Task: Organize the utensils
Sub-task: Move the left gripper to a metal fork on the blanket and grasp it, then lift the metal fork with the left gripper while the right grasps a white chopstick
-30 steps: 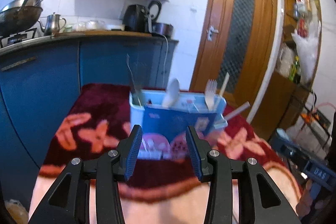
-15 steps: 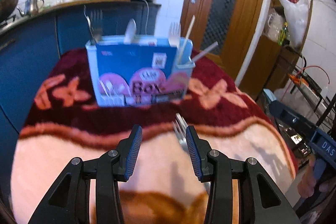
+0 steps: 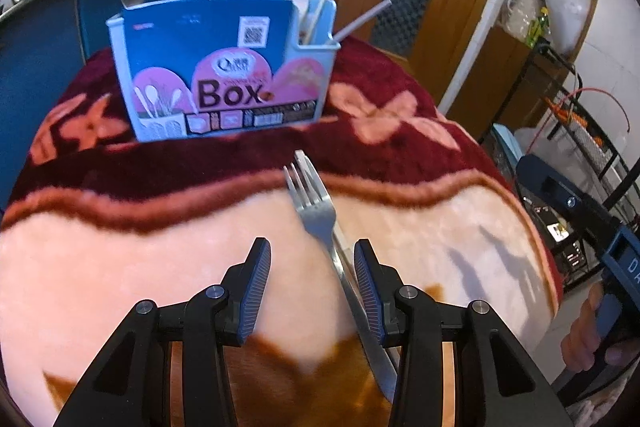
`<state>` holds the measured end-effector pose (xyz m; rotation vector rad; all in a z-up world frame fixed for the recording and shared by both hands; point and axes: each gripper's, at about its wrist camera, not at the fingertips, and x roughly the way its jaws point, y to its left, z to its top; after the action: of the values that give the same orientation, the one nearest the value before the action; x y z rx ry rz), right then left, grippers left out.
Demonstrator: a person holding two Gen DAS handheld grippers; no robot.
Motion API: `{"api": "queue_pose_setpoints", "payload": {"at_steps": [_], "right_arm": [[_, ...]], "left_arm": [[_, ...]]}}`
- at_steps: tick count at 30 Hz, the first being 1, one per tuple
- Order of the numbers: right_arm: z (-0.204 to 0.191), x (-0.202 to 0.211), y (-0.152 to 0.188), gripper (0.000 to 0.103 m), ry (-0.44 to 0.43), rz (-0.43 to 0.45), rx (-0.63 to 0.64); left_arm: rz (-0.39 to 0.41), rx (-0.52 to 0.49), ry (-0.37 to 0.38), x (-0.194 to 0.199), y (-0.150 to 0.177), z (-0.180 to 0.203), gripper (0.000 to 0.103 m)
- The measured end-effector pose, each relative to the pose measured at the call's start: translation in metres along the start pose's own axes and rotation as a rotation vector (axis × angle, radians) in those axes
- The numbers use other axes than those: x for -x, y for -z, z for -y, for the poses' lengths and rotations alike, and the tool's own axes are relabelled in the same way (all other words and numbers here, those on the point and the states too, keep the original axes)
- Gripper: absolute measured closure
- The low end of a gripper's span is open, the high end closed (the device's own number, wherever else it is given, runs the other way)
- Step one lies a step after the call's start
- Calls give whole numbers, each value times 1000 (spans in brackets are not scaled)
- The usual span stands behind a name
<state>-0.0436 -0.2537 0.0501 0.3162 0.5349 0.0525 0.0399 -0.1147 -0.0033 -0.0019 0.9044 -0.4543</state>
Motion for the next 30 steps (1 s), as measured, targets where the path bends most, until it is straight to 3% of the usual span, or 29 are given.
{"api": "queue_pose_setpoints", "payload": {"at_steps": [7, 8, 10, 12, 18, 23, 27, 30], "right_arm": [[9, 0, 2, 53, 1, -3, -20], [10, -1, 2, 53, 0, -3, -23], [12, -1, 3, 53, -1, -4, -27], [13, -2, 4, 53, 0, -7, -31], [15, -4, 5, 52, -1, -12, -37], [14, -4, 5, 52, 2, -12, -33], [13, -4, 6, 52, 1, -14, -27], [11, -5, 7, 52, -3, -18, -23]], "left_arm": [[-54, 7, -17, -16, 2, 4, 61], [-61, 13, -12, -18, 2, 4, 65], [-63, 24, 23, -19, 3, 3, 86], [-78, 37, 65, -20, 2, 5, 95], [-86, 96, 113, -23, 1, 0, 96], [-61, 105, 77, -18, 4, -4, 96], [-17, 70, 6, -9, 2, -1, 101], [-40, 85, -1, -9, 0, -12, 101]]}}
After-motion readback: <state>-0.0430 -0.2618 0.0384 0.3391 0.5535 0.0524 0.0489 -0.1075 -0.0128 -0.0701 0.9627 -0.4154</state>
